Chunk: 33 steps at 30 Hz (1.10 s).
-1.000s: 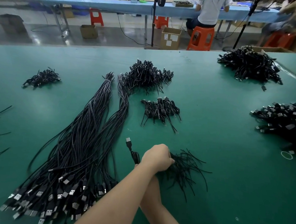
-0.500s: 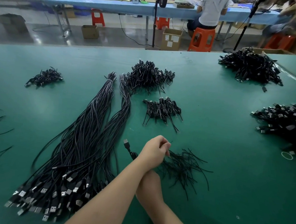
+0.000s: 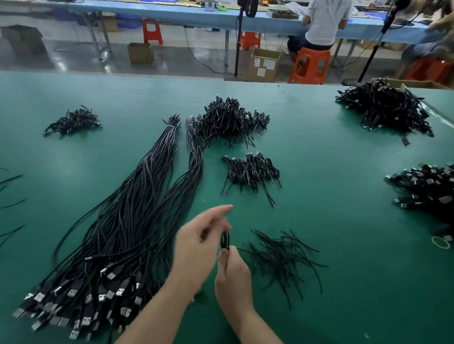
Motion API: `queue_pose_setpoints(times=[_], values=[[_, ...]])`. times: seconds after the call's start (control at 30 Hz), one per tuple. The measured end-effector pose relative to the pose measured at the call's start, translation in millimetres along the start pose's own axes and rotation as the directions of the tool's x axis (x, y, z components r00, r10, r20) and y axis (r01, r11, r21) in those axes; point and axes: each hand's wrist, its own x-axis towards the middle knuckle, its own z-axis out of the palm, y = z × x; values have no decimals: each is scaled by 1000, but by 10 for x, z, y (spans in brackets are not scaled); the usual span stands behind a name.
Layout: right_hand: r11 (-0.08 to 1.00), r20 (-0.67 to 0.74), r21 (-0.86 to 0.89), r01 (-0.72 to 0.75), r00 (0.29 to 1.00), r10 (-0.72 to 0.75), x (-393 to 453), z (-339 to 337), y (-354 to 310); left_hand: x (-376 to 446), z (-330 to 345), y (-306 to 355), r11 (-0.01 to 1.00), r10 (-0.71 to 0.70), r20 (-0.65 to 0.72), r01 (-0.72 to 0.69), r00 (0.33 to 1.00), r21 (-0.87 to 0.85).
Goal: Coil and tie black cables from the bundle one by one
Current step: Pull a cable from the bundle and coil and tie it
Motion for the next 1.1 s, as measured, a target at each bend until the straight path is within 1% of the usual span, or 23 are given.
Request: queue_pose_setpoints(times=[0.03, 0.07, 0.1, 0.13, 0.17, 0.23, 0.27, 0.4, 0.53, 0.67, 0.87, 1.1], values=[[1000, -26, 0, 3, 1000, -3, 8, 6, -1, 9, -100, -76, 998, -68, -143, 66, 987, -22], [1000, -44, -2, 25, 999, -25, 14, 10, 5, 24, -190, -162, 987, -163, -270, 157, 949, -42], [998, -54, -27, 55, 997, -56, 9, 2, 15, 42, -261, -249, 966, -254, -354, 253, 900, -51], [996, -59, -46, 79, 995, -81, 6, -7, 6, 57, -305, -329, 945, -311, -379, 325, 872, -29], [994, -56, -51, 93, 994, -95, 4, -11, 1, 63, -317, -402, 933, -329, -352, 359, 876, 22], [993, -33, -50, 103, 994, -105, 3, -17, 3, 58, -289, -510, 926, -318, -230, 354, 920, 135], [993, -29, -47, 110, 993, -112, -5, -16, 0, 60, -266, -544, 922, -320, -180, 350, 930, 168], [989, 0, -83, 124, 992, -124, -16, -16, -2, 83, -214, -602, 888, -351, -62, 353, 934, 295], [988, 24, -96, 118, 993, -116, -1, -32, -13, 75, -184, -565, 907, -363, 54, 340, 930, 248], [988, 44, -110, 109, 994, -105, 3, -46, -38, 35, -223, -541, 921, -387, 128, 375, 913, 108], [989, 92, -112, 97, 992, -86, 20, -72, -43, 110, -464, -521, 916, -394, 287, 347, 873, 200], [987, 144, -118, 106, 986, -88, 21, -84, -31, 123, -494, -571, 901, -432, 352, 412, 830, 135]])
